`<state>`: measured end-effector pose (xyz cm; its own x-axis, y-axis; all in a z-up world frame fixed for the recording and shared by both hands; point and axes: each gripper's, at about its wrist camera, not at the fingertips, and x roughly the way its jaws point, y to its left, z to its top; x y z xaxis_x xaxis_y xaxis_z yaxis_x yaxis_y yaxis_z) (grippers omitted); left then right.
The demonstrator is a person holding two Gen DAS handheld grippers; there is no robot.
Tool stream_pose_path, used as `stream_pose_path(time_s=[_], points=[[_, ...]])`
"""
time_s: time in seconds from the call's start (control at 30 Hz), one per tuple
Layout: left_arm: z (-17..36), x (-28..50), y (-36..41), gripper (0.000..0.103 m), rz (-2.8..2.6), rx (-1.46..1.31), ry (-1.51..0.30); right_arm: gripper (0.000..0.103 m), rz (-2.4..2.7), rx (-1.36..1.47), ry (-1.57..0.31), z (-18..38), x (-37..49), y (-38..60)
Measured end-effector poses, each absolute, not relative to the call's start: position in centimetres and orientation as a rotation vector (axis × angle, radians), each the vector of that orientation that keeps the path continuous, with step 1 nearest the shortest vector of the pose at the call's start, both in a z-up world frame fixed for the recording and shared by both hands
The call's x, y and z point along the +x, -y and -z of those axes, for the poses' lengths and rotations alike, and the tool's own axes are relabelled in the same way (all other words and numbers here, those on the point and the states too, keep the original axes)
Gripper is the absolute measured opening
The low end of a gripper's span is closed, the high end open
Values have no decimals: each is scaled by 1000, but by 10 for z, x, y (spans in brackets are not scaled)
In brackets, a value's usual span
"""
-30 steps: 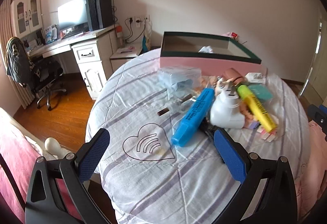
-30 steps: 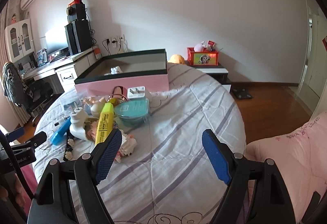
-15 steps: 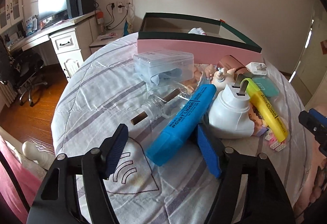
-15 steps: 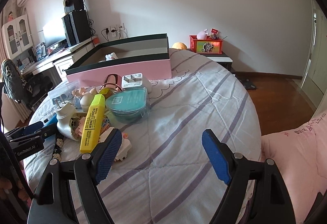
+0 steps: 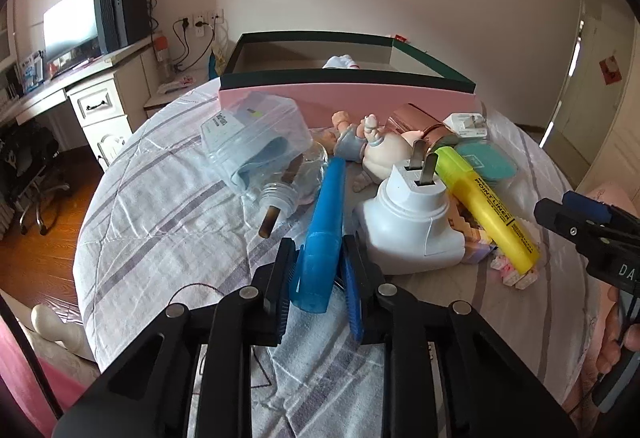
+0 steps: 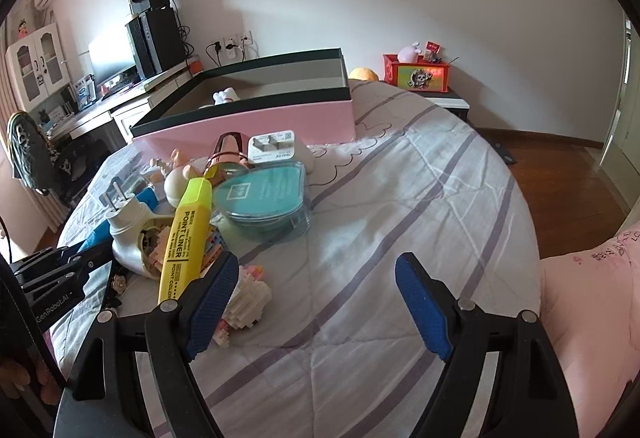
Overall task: Organize rigid objects
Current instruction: 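Grasp the blue plastic item with the left tool while the right tool grasps the white-and-pink block figure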
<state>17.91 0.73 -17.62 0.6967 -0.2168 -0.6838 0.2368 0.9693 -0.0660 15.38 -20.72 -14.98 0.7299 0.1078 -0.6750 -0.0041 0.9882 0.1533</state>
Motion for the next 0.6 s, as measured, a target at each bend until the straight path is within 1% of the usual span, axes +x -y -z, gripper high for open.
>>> stream_pose_path(time_s=[0.13, 0.43, 0.47, 0.53, 0.57, 0.6], points=[[174, 163, -14, 18, 242, -12, -756, 82, -107, 138, -771, 153, 150, 201], [173, 143, -21, 18, 202, -39, -755, 82, -228, 109, -832, 161, 154, 180], [173, 143, -21, 18, 200, -43, -752, 81, -256, 112, -850, 163, 157, 177], [172, 142, -19, 18, 218, -31, -754, 75, -260, 127, -843, 166, 161, 177], [171, 141, -19, 18, 213, -31, -748, 74, -267, 135, -858, 168, 165, 176], [171, 141, -18, 18, 218, -28, -749, 70, -269, 137, -857, 169, 167, 176]])
